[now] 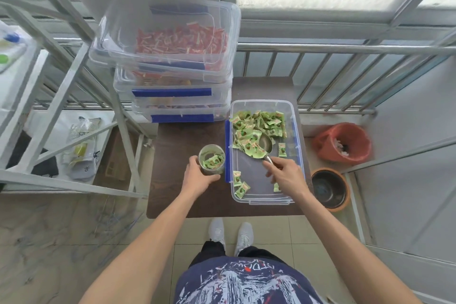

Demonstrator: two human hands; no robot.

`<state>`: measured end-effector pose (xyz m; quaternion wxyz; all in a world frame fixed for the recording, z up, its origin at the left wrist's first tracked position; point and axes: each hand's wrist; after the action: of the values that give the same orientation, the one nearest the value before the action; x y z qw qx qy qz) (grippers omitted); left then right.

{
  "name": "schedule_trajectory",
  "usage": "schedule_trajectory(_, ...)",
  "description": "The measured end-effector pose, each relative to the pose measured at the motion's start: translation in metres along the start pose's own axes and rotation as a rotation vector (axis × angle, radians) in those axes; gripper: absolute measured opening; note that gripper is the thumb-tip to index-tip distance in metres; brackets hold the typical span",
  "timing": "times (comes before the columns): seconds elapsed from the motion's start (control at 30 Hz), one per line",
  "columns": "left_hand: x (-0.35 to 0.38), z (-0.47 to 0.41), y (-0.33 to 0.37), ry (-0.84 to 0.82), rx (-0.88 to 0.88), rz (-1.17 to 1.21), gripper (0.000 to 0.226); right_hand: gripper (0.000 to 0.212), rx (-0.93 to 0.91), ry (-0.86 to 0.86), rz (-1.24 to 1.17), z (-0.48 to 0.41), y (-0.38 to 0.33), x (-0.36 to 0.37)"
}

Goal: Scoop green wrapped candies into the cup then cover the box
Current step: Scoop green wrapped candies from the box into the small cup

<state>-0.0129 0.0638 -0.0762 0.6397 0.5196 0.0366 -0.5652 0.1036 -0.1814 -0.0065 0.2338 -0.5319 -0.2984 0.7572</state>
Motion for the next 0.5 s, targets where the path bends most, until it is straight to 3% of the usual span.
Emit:
schedule_trajectory(0.1, -0.001, -0.001, 0.007, 0.046, 0.103, 0.016, 0.106, 0.018, -0.077, -0.13, 0.093, 0.005, -0.011, -0.012)
schedule_trajectory(0.23, -0.003, 0.0, 0.009, 0.052, 0.183, 0.039, 0.093, 0.023, -0.124, -0.305, 0.204, 0.005, -0.024, -0.025)
schedule_trajectory(0.5, -0.011, -0.005, 0.015, -0.009, 0.151, -0.007, 0.092, 0.039, -0.19, -0.341, 0.496, -0.007, -0.059, -0.016)
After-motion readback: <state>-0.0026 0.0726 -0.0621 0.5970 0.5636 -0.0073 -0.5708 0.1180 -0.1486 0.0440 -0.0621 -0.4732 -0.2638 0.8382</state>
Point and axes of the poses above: each hand's wrist, its own z-axis away from the middle knuckle, its own x-axis out of the palm, y = z × x, and after that the axes turned 13 degrees about y, right-handed
